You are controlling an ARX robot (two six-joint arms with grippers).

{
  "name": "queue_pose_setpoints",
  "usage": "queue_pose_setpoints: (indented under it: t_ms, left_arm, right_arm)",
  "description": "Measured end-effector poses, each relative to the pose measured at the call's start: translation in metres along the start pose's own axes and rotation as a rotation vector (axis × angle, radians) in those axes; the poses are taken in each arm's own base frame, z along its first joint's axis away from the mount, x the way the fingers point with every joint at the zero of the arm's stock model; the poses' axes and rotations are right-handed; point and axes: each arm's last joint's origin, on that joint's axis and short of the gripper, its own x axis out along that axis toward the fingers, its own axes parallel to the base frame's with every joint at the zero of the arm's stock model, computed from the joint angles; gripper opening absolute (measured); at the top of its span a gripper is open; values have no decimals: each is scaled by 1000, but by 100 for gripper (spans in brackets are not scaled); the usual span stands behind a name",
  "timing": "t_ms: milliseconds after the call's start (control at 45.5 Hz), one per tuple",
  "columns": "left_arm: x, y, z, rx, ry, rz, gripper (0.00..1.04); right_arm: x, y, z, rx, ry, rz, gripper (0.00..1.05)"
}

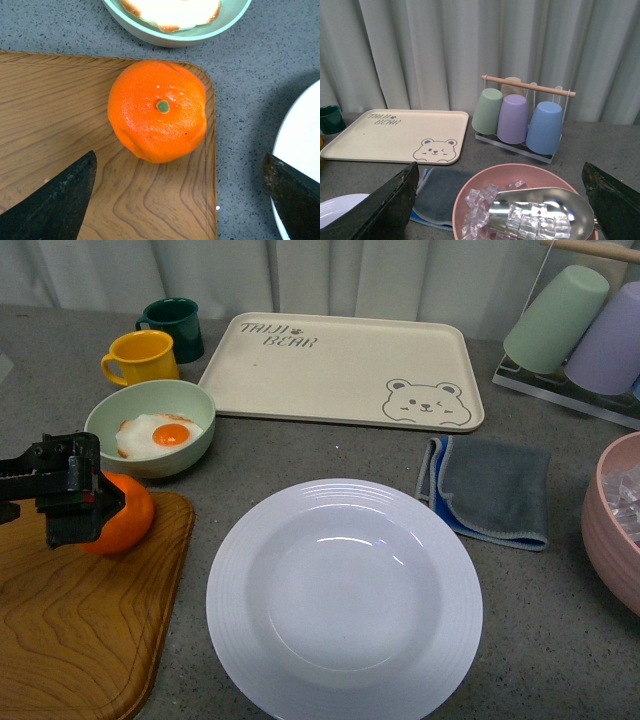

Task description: Place orange and plate with both arms

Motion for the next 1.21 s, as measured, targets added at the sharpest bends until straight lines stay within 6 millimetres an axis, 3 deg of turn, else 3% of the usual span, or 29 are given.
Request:
queue_pose_setpoints:
  t_ms: [352,616,792,880,1078,1210]
  left_arm:
    - [28,3,18,21,22,33,98]
    - [52,10,17,10,77,61,98]
    - [53,10,18,7,78,58,69]
    - [52,8,19,1,68,49,61]
    - [35,-9,28,4,19,-6,55]
    - [22,-40,31,40,-12,-78,54]
  right_arm:
    - [0,0,0,0,0,0,95]
    - [0,0,0,0,0,0,95]
    - [0,0,0,0,0,0,95]
    - [0,0,0,0,0,0,95]
    - [0,0,0,0,0,0,95]
    - [0,0,0,0,0,0,95]
